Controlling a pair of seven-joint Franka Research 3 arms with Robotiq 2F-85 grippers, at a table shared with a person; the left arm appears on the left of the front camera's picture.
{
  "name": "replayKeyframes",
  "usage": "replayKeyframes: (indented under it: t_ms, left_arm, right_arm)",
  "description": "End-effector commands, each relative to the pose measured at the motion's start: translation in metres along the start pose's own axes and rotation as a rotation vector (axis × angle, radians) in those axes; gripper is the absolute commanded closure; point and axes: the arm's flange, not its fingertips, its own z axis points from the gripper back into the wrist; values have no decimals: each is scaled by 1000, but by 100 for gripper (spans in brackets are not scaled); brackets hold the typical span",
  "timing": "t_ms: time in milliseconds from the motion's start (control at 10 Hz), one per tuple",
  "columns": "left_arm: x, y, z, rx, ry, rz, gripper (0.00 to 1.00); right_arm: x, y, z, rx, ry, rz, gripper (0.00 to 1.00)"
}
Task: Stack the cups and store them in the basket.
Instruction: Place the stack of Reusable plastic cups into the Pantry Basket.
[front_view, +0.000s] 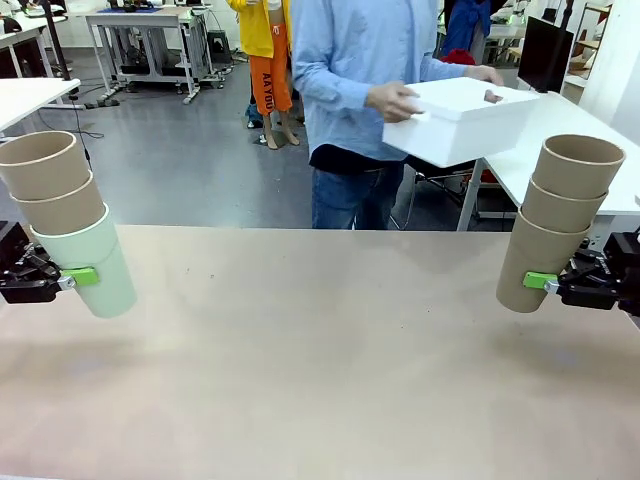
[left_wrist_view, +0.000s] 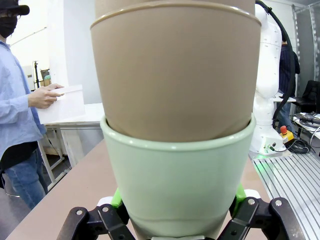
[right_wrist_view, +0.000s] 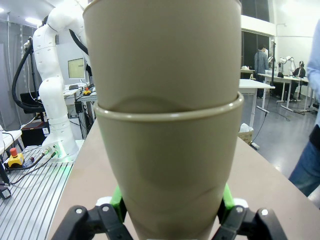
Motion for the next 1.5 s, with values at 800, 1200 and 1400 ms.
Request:
replayKeyframes:
  t_ms: [800, 1200, 1400]
  left_arm:
    - [3, -1, 0, -4, -8, -12, 12]
    - [3, -1, 0, -4, -8, -12, 12]
    - [3, -1, 0, -4, -8, -12, 12]
  right_arm:
    - [4, 1, 2, 1, 5, 10, 15]
    - [4, 1, 2, 1, 5, 10, 15]
    - [4, 1, 2, 1, 5, 10, 15]
